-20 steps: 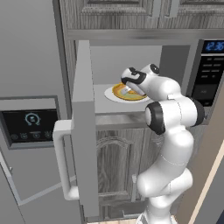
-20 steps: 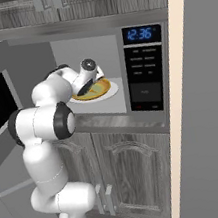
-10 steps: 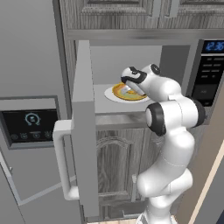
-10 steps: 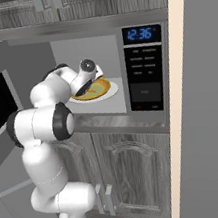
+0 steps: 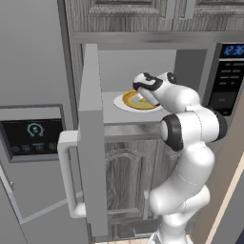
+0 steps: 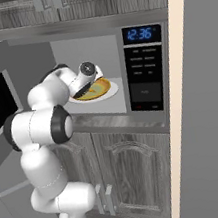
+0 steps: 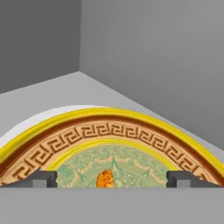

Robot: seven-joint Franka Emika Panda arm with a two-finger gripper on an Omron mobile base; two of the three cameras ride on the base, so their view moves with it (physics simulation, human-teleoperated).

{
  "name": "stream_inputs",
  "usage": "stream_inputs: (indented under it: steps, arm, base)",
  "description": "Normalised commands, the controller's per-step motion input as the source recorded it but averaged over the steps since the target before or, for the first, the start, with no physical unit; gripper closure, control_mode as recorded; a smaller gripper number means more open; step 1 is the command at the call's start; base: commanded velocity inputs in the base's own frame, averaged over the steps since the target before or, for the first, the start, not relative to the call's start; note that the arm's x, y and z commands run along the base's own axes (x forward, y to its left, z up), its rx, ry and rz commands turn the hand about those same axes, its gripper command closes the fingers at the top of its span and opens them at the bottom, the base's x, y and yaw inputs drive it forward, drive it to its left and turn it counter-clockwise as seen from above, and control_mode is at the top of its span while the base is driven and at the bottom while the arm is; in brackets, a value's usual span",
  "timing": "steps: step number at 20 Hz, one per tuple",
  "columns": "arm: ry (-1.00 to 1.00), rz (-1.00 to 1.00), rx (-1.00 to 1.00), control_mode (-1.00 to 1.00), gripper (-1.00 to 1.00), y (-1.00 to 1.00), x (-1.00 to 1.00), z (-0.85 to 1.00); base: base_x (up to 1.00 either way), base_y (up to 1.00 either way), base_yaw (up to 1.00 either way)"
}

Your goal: Pick the shrimp from the counter and place it in the microwave. Then turn on the microwave.

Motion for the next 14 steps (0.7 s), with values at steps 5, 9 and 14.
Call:
stream_inputs:
  steps: [5, 9, 14]
  arm:
    - [0.00, -0.04, 0.10, -1.00, -1.00, -0.01, -0.15, 0.23]
    - [0.00, -0.05, 0.10, -1.00, -1.00, 0.00, -0.19, 0.20]
    - [0.00, -0.04, 0.08, -1.00, -1.00, 0.00, -0.20, 0.22]
  base:
    - [0.00, 0.00, 0.00]
    - [0.00, 0.00, 0.00]
    - [0.00, 0.00, 0.00]
